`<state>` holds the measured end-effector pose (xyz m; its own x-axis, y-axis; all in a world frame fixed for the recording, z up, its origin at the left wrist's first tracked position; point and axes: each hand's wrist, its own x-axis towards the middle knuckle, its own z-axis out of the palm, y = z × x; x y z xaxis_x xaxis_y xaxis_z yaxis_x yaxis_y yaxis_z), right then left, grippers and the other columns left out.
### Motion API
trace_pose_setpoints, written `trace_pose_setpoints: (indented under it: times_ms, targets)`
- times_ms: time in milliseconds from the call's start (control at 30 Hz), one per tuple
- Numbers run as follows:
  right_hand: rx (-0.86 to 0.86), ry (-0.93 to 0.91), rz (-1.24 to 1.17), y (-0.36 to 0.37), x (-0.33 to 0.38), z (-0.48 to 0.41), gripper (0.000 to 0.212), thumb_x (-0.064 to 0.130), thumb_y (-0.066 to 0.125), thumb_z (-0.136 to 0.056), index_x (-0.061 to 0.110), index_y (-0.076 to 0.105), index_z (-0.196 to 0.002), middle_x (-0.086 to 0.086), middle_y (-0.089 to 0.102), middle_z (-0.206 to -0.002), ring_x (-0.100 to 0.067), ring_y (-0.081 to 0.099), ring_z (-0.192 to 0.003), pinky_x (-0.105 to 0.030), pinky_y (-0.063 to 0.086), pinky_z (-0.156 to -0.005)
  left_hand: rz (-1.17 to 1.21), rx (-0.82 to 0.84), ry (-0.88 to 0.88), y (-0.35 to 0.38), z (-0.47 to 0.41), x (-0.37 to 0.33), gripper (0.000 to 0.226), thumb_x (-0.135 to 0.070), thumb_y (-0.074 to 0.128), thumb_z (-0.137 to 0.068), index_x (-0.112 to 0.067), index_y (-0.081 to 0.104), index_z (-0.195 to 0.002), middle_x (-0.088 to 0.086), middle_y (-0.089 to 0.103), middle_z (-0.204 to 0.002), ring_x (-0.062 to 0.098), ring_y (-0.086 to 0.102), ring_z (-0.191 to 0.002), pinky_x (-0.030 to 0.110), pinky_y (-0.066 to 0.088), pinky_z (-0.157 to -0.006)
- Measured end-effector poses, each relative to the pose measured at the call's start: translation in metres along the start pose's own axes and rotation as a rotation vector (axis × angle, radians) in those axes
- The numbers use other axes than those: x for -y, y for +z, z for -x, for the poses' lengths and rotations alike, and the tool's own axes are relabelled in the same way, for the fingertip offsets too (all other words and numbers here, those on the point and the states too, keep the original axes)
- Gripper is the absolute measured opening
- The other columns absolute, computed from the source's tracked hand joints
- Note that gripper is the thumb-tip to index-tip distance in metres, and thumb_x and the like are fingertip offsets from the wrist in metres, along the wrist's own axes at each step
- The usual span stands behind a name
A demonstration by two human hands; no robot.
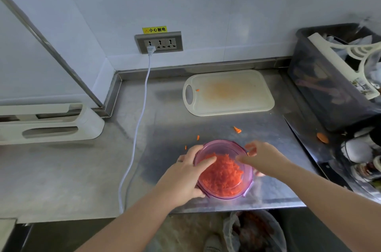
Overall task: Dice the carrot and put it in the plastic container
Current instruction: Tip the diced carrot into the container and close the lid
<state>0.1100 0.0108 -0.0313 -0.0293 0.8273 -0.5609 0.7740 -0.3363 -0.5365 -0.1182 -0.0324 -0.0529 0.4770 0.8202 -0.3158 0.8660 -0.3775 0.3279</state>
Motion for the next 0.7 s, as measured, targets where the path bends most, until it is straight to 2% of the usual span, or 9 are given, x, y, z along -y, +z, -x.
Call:
trace_pose_setpoints:
  times_ms: [67, 100, 167, 300, 367, 433, 500, 600, 700]
  targets:
    - [0.119, 0.097, -0.140, 0.001, -0.004, 0.007, 0.027, 0.027, 0.065, -0.090, 0.008, 0.055, -0.107, -0.009, 0.064, -0.068, -0.017, 0.062, -0.055, -0.027, 0.052, -0.056, 0.234, -0.011, -0.130, 0.005, 0.007, 0.002, 0.087, -0.023, 0.071, -0.082, -0.041, 0.017, -0.148, -0.003, 0.005, -0.149, 0.020, 0.048, -0.123, 0.032, 0.041, -0.103]
    - [0.149, 0.104, -0.182, 0.000, -0.004, 0.008, 0.022, 0.023, 0.063, -0.092, 0.007, 0.055, -0.104, -0.010, 0.063, -0.064, -0.016, 0.061, -0.050, -0.025, 0.052, -0.054, 0.338, -0.027, -0.171, 0.006, 0.010, 0.001, 0.081, -0.014, 0.065, -0.084, -0.039, 0.021, -0.147, -0.004, 0.010, -0.146, 0.017, 0.051, -0.119, 0.026, 0.040, -0.102]
    - [0.138, 0.064, -0.246, -0.004, 0.003, 0.010, 0.014, 0.016, 0.060, -0.094, 0.006, 0.056, -0.102, -0.013, 0.065, -0.065, -0.015, 0.062, -0.051, -0.025, 0.054, -0.056, 0.515, -0.077, -0.213, 0.006, 0.013, 0.000, 0.070, -0.002, 0.054, -0.084, -0.035, 0.033, -0.142, -0.005, 0.021, -0.142, 0.009, 0.051, -0.115, 0.016, 0.037, -0.099]
    - [0.043, -0.057, -0.366, -0.011, 0.038, -0.002, 0.013, 0.010, 0.060, -0.093, 0.000, 0.058, -0.102, -0.016, 0.060, -0.063, -0.019, 0.057, -0.050, -0.027, 0.052, -0.054, 0.796, -0.330, -0.261, -0.009, 0.005, 0.008, 0.050, 0.001, 0.056, -0.083, -0.037, 0.049, -0.116, -0.002, 0.045, -0.132, 0.008, 0.049, -0.120, 0.026, 0.036, -0.109]
    - [-0.001, -0.103, -0.410, -0.012, 0.063, -0.019, 0.014, 0.011, 0.062, -0.092, 0.000, 0.060, -0.100, -0.015, 0.059, -0.064, -0.019, 0.055, -0.049, -0.029, 0.050, -0.057, 0.779, -0.467, -0.315, -0.024, -0.004, 0.019, 0.042, -0.005, 0.060, -0.085, -0.032, 0.055, -0.117, -0.001, 0.047, -0.130, 0.011, 0.048, -0.122, 0.025, 0.031, -0.111]
    - [0.000, -0.139, -0.451, -0.006, 0.089, -0.040, 0.022, 0.014, 0.063, -0.092, 0.003, 0.056, -0.110, -0.013, 0.061, -0.070, -0.017, 0.056, -0.050, -0.029, 0.051, -0.057, 0.707, -0.537, -0.371, -0.040, -0.016, 0.032, 0.041, -0.006, 0.061, -0.086, -0.020, 0.058, -0.125, 0.002, 0.040, -0.135, 0.012, 0.040, -0.128, 0.016, 0.023, -0.109]
    - [0.028, -0.162, -0.477, 0.006, 0.110, -0.059, 0.033, 0.007, 0.060, -0.091, 0.005, 0.050, -0.123, -0.012, 0.063, -0.088, -0.019, 0.060, -0.061, -0.035, 0.056, -0.063, 0.632, -0.522, -0.417, -0.050, -0.029, 0.043, 0.045, -0.008, 0.060, -0.087, -0.014, 0.054, -0.132, 0.008, 0.030, -0.145, 0.016, 0.031, -0.138, 0.023, 0.021, -0.114]
    - [0.066, -0.237, -0.412, 0.023, 0.129, -0.079, 0.030, -0.002, 0.053, -0.087, 0.007, 0.059, -0.116, -0.013, 0.065, -0.112, -0.030, 0.067, -0.087, -0.044, 0.058, -0.082, 0.503, -0.458, -0.493, -0.053, -0.043, 0.056, 0.050, -0.014, 0.058, -0.089, -0.017, 0.048, -0.139, 0.007, 0.026, -0.151, 0.019, 0.030, -0.139, 0.029, 0.024, -0.114]
    - [0.147, -0.276, -0.473, 0.030, 0.132, -0.094, 0.033, -0.007, 0.049, -0.088, 0.005, 0.062, -0.116, -0.013, 0.065, -0.118, -0.024, 0.064, -0.089, -0.040, 0.055, -0.089, 0.419, -0.445, -0.541, -0.050, -0.050, 0.071, 0.053, -0.018, 0.058, -0.090, -0.019, 0.044, -0.141, 0.006, 0.026, -0.153, 0.025, 0.030, -0.139, 0.033, 0.024, -0.115]
